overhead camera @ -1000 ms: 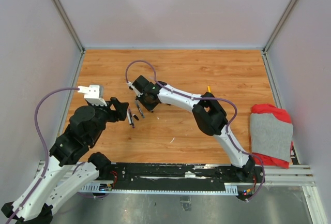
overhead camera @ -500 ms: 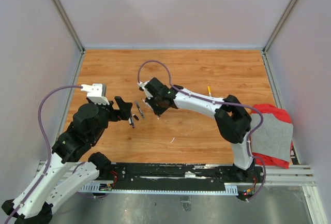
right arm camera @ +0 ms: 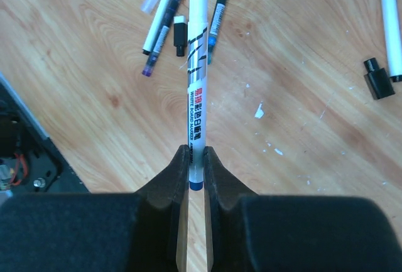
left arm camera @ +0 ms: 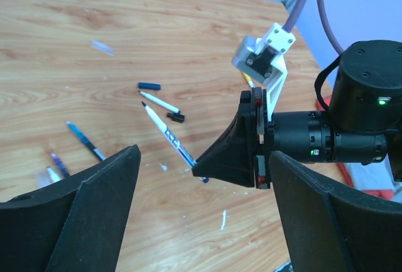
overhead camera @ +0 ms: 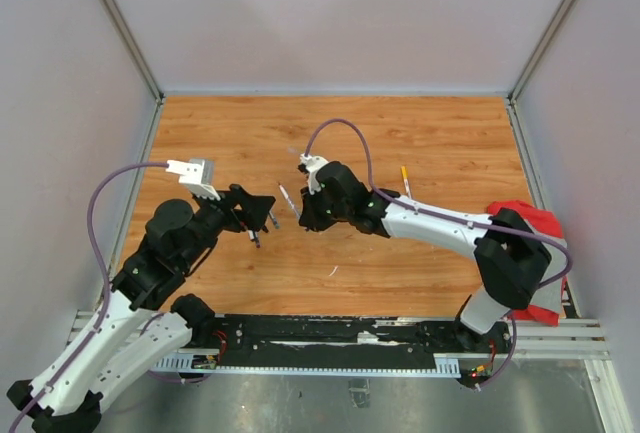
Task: Insert the pens into the pen caps
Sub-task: Pick up the pen from the center of the board.
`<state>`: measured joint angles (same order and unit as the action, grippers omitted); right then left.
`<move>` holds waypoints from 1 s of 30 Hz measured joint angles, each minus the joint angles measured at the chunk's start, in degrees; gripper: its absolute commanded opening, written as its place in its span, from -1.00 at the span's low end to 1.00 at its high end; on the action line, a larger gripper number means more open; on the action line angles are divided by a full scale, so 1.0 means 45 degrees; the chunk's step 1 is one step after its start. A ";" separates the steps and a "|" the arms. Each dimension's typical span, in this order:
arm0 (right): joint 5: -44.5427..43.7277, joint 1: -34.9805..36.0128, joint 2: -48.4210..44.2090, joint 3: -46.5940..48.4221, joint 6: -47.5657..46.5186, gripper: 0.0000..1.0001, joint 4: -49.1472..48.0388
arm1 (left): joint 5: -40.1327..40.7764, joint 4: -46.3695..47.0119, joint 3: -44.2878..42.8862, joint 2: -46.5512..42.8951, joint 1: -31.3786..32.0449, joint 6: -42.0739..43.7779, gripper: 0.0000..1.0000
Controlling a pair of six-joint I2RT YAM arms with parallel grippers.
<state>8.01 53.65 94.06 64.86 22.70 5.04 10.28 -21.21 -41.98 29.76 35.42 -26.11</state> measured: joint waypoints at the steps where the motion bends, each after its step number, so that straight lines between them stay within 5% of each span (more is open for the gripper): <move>1: 0.0039 0.0000 -0.0194 -0.0296 0.0223 -0.99 -0.0321 | -0.0277 0.0243 0.0146 0.0092 0.0000 -0.0117 0.72; 11: 0.0942 0.0000 -0.2045 -0.2861 0.2322 -0.99 -0.4007 | -0.2234 0.2186 0.1443 0.1103 0.0005 -0.1277 0.54; 30: 0.2453 0.0005 -0.3172 -0.4143 0.3366 -0.99 -0.8140 | -0.2584 0.4163 0.2909 0.0651 0.0005 -0.2953 0.15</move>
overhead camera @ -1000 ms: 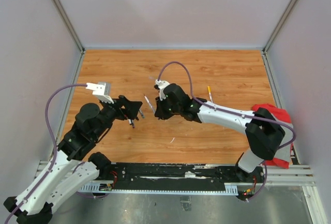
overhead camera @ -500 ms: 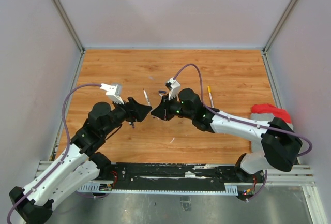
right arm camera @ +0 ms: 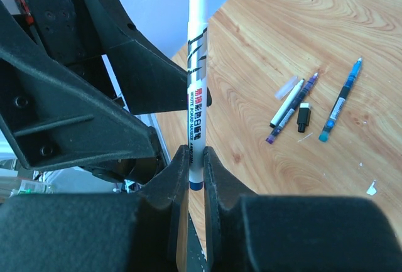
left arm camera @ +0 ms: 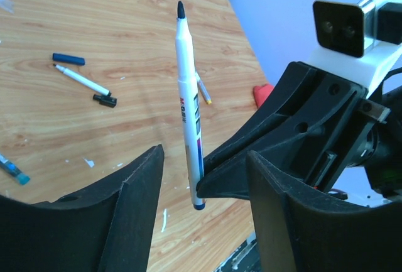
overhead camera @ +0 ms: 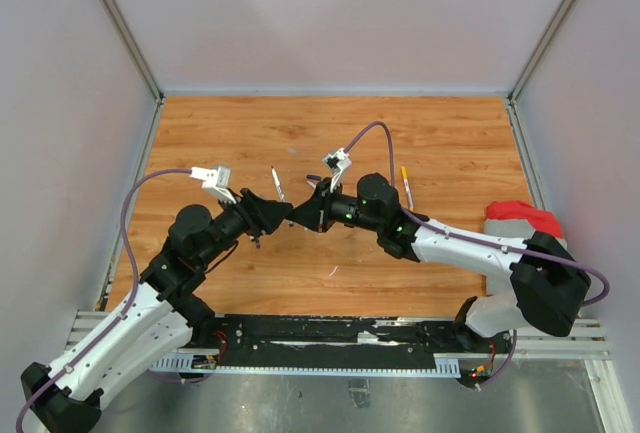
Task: Insert the pens into the pen caps
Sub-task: Pick up the pen from the center of the board.
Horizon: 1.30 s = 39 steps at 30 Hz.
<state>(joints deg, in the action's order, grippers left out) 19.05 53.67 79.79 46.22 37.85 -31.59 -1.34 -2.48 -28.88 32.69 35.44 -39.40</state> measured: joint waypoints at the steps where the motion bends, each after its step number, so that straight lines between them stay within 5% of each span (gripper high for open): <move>1: 0.0039 0.0000 0.0000 -0.0029 0.0029 -0.99 -0.0078 | 0.0005 0.0180 0.0068 -0.0049 0.0000 -0.0087 0.10; 12: 0.0481 0.0015 0.0000 -0.0058 0.0248 -0.99 -0.0670 | 0.0000 0.0845 0.0160 -0.0049 0.0000 -0.0491 -0.19; 17: 0.0563 0.0189 -0.0005 -0.0058 0.0253 -0.99 -0.0777 | 0.0000 0.0860 0.0160 -0.0039 -0.0005 -0.0525 -0.53; 21: 0.0588 0.0325 -0.0010 -0.0058 0.0248 -0.90 -0.0913 | 0.0034 0.0831 0.0160 -0.0044 -0.0005 -0.0481 -0.98; 28: 0.0578 0.0340 -0.0010 -0.0063 0.0228 -0.35 -0.0928 | 0.0029 0.0850 0.0160 -0.0044 -0.0005 -0.0491 -0.99; 39: 0.0636 0.0345 0.0117 -0.0180 0.0209 -0.30 -0.1001 | 0.0034 0.0816 0.0160 -0.0049 -0.0005 -0.0486 -0.99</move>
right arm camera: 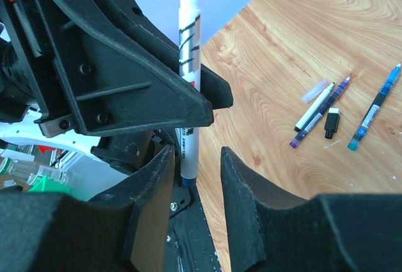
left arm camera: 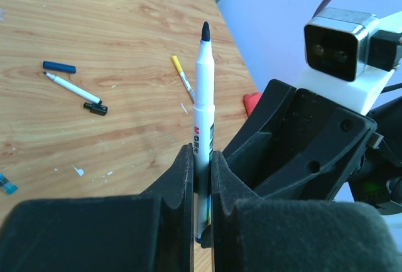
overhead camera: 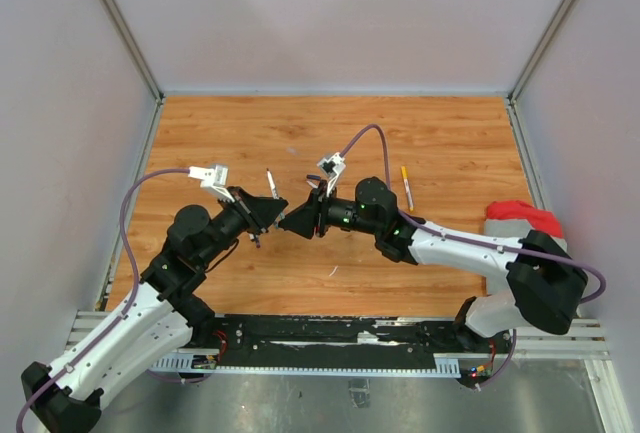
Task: Insert the pens into the pen caps
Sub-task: Pick up the pen from the center of the board.
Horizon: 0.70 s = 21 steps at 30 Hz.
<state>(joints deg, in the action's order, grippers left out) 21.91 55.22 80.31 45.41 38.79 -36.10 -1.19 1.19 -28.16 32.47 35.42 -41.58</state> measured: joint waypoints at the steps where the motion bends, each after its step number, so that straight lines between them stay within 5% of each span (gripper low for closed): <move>1: 0.0010 0.0000 0.0049 0.0000 0.0000 -0.34 0.0000 | 0.0000 0.0000 0.0000 -0.0010 0.0000 0.0000 -0.99; 7: 0.0228 0.0058 0.0306 0.0000 0.0097 -0.89 -0.0209 | 0.0015 -0.0117 0.0000 -0.0024 0.0000 0.0053 -0.95; 10: 0.0228 0.0097 0.0330 0.0000 0.0131 -0.98 -0.0277 | 0.0029 -0.0160 0.0000 -0.0034 0.0000 0.0102 -0.41; 13: 0.0228 0.0117 0.0369 0.0000 0.0311 -0.99 -0.0457 | 0.0044 -0.0146 0.0000 -0.0078 0.0000 0.0117 -0.16; 17: 0.0233 0.0175 0.0539 0.0000 0.0850 -0.99 -0.1112 | 0.0005 -0.0121 0.0000 -0.0097 0.0000 0.0078 -0.10; 21: 0.0233 0.0175 0.0763 0.0000 0.1331 -0.99 -0.1783 | -0.0010 -0.0102 0.0000 -0.0107 0.0000 0.0068 -0.29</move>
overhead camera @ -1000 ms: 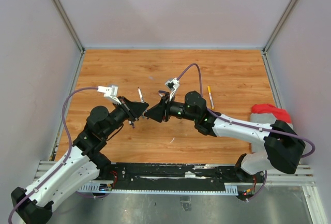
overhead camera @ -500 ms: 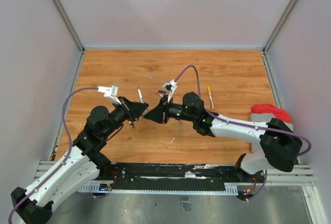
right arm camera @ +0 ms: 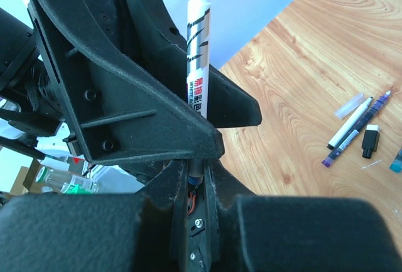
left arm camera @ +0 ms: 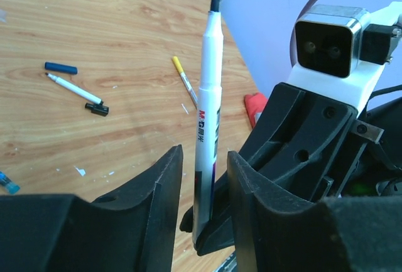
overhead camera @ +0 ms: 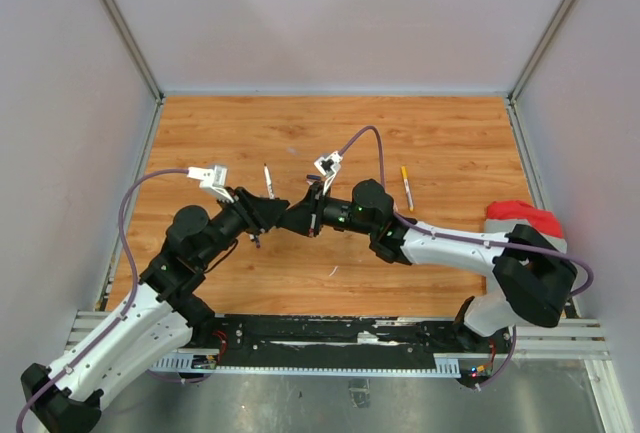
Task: Insert the pens into the pen caps
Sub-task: Pick up the pen from the center of the board.
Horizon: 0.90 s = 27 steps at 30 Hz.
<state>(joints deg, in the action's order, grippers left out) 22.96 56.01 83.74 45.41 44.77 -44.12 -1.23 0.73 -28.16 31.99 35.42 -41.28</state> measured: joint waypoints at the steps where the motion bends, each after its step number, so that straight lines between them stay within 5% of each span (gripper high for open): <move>1: -0.0005 0.0000 0.0063 0.0000 0.0078 -0.99 -0.0097 | 0.0005 0.0000 0.0000 -0.0024 0.0000 -0.0010 -0.35; 7: -0.0015 0.0000 0.0189 0.0000 0.0296 -0.98 -0.0379 | 0.0078 -0.0160 0.0000 -0.0316 0.0000 0.0005 -0.85; 9: -0.0058 0.0000 0.0189 0.0000 0.0316 -0.82 -0.0423 | 0.0107 -0.0214 0.0000 -0.0340 0.0000 0.0068 -0.97; 14: -0.0121 0.0000 0.0165 0.0000 0.0107 -0.24 -0.0180 | 0.0117 -0.0374 0.0000 -0.0335 0.0000 0.0136 -0.99; 27: -0.1394 -0.0005 -0.1360 -0.0942 -0.2035 0.02 0.2623 | 0.0874 -0.3157 -0.1836 0.0165 0.0000 0.1734 -0.99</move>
<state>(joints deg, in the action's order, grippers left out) 16.69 55.99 77.62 41.17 35.62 -32.32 2.70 -13.47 -36.42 32.73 35.42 -33.47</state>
